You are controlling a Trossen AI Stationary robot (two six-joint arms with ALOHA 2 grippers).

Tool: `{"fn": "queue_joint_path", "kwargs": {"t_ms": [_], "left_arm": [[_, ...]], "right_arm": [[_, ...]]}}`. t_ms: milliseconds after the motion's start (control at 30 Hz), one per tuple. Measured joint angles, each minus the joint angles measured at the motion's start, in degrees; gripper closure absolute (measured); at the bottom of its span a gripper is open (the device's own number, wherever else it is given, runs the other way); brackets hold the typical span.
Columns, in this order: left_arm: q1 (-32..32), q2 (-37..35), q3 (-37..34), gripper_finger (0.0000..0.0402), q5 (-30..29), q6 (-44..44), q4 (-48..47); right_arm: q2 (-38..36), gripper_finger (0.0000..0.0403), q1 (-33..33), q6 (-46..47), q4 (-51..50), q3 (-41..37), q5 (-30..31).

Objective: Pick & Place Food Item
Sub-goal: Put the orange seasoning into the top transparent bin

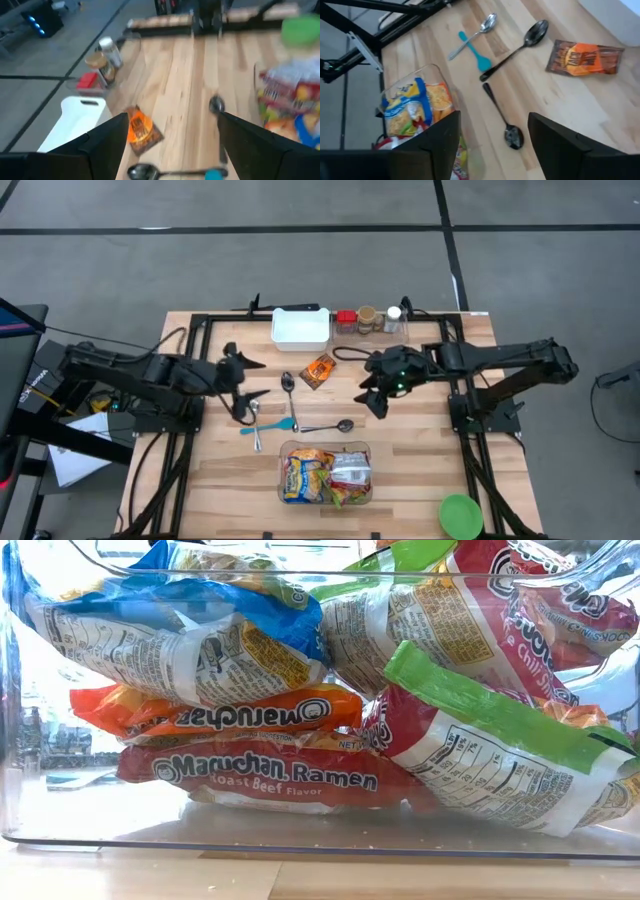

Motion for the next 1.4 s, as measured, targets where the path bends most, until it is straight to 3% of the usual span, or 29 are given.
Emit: {"fn": "queue_joint_path", "kwargs": {"t_ms": [333,600,833,1100,1233,1400], "left_arm": [[1.55,17.37,0.0,0.0101,0.46,5.71,1.68],[4.98,32.66,0.0,0.0101,2.48,7.94,14.85],[11.19,39.16,0.0,0.0105,6.63,-8.2,22.3],[15.59,44.87,0.04,0.0137,10.07,-22.54,24.97],[16.85,47.11,0.04,0.0149,10.14,-22.43,27.18],[18.77,50.6,0.04,0.0168,17.89,-20.14,31.09]], "right_arm": [[-0.69,0.0202,3.61,4.85,5.22,-0.02,-0.03],[-0.9,0.0219,4.35,7.06,10.09,0.0,0.0],[-1.29,0.0227,4.33,7.7,11.75,0.0,-0.02],[-1.27,0.0228,4.26,7.59,13.02,0.0,-0.17],[-1.27,0.0228,4.18,7.03,13.57,0.0,-0.17],[-1.27,0.0228,3.16,6.94,15.01,0.0,-0.23]]}}
